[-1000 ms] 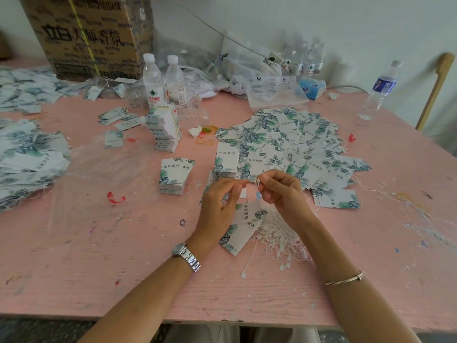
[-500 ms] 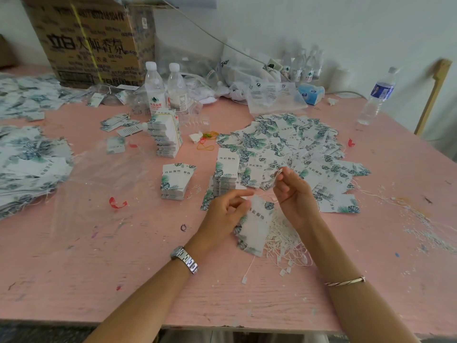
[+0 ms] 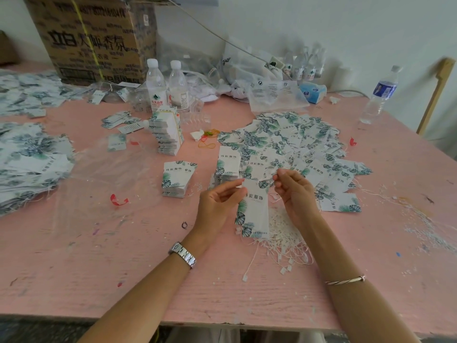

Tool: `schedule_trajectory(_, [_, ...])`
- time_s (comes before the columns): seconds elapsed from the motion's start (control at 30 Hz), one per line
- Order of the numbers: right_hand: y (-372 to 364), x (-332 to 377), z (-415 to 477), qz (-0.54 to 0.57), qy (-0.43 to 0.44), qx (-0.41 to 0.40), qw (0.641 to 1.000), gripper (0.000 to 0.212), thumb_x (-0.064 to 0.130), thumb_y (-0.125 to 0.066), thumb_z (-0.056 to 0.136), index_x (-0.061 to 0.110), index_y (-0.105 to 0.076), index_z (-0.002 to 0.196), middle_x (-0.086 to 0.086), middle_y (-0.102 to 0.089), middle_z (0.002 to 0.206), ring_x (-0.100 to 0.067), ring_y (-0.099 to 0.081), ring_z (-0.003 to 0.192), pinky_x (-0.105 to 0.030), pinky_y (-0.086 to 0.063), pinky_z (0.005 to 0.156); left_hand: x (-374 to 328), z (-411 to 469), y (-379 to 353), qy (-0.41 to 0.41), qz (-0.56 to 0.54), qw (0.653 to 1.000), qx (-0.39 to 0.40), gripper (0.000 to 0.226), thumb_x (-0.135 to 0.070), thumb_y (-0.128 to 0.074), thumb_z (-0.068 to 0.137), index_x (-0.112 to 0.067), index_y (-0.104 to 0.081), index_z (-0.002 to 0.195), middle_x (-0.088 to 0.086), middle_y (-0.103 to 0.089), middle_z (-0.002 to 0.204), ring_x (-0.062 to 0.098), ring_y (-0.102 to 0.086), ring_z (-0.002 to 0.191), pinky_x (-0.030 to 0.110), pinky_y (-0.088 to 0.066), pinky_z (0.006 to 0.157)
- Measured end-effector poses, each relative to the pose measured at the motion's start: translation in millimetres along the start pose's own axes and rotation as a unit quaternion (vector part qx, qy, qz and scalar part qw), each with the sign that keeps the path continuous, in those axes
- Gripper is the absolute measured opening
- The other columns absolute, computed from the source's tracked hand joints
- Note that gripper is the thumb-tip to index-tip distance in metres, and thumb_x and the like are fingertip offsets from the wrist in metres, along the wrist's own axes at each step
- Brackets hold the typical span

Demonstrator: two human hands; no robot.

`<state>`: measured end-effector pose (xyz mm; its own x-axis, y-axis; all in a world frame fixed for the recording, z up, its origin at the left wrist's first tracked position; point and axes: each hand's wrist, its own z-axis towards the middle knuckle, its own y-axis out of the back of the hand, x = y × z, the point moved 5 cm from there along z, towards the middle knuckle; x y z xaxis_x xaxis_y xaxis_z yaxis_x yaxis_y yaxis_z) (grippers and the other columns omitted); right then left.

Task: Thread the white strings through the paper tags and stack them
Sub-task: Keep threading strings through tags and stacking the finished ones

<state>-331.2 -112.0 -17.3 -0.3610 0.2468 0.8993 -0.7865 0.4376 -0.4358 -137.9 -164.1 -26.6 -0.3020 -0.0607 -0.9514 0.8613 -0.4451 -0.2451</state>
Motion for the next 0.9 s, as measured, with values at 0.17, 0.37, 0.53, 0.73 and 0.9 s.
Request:
schedule_trajectory(0.17, [-6.5,-1.0,-3.8,-0.079,0.004,0.034,0.996,0.005,0.001,-0.06,0.095,-0.001,-0.064,0.096,-0.008,-0.067,0.077,-0.013,-0.057,0.063,-0.019,-0.05,0.06,-2.7,1.5,10.0,-0.056,0.008,0.996,-0.067,0.029,-0.003,-0.074,0.087,-0.017,-0.073,0.113,-0.01,-0.078,0.089,0.002,-0.07,0.084,0.014,-0.055,0.074])
schedule_trajectory(0.37, [-19.7,-1.4,-12.0,-0.228,0.074,0.083,0.967,0.008,0.01,-0.065,0.095,0.006,-0.068,0.101,-0.004,-0.062,0.077,-0.015,-0.049,0.06,-0.024,-0.042,0.056,-4.4,2.1,20.4,-0.103,0.022,0.986,-0.132,0.028,-0.008,-0.075,0.088,-0.026,-0.074,0.109,-0.012,-0.077,0.088,0.001,-0.069,0.082,0.017,-0.054,0.077])
schedule_trajectory(0.53, [-37.8,-10.5,-22.7,-0.302,0.078,0.19,0.931,0.03,0.03,-0.071,0.087,0.014,-0.06,0.11,0.004,-0.065,0.08,-0.009,-0.056,0.066,-0.019,-0.044,0.061,-2.8,1.4,27.4,-0.12,0.049,0.973,-0.191,0.027,-0.01,-0.075,0.089,-0.02,-0.073,0.114,-0.015,-0.076,0.086,0.005,-0.068,0.083,0.022,-0.055,0.079])
schedule_trajectory(0.73, [-42.5,-14.3,-25.9,-0.319,0.087,0.223,0.917,0.041,0.013,-0.081,0.081,0.009,-0.051,0.108,0.003,-0.067,0.074,-0.011,-0.056,0.064,-0.028,-0.044,0.064,-2.7,2.0,27.6,-0.123,0.071,0.971,-0.193,0.027,-0.011,-0.074,0.09,-0.02,-0.071,0.116,-0.015,-0.075,0.087,0.006,-0.068,0.085,0.025,-0.055,0.081])
schedule_trajectory(0.9, [-39.4,-7.6,-25.2,-0.301,0.099,0.216,0.924,0.029,0.014,-0.073,0.088,0.012,-0.055,0.11,-0.009,-0.072,0.079,-0.021,-0.062,0.07,-0.037,-0.046,0.071,-2.3,3.2,26.1,-0.123,0.089,0.972,-0.177,0.03,-0.011,-0.073,0.091,-0.019,-0.07,0.12,-0.012,-0.074,0.094,0.008,-0.067,0.088,0.028,-0.056,0.083])
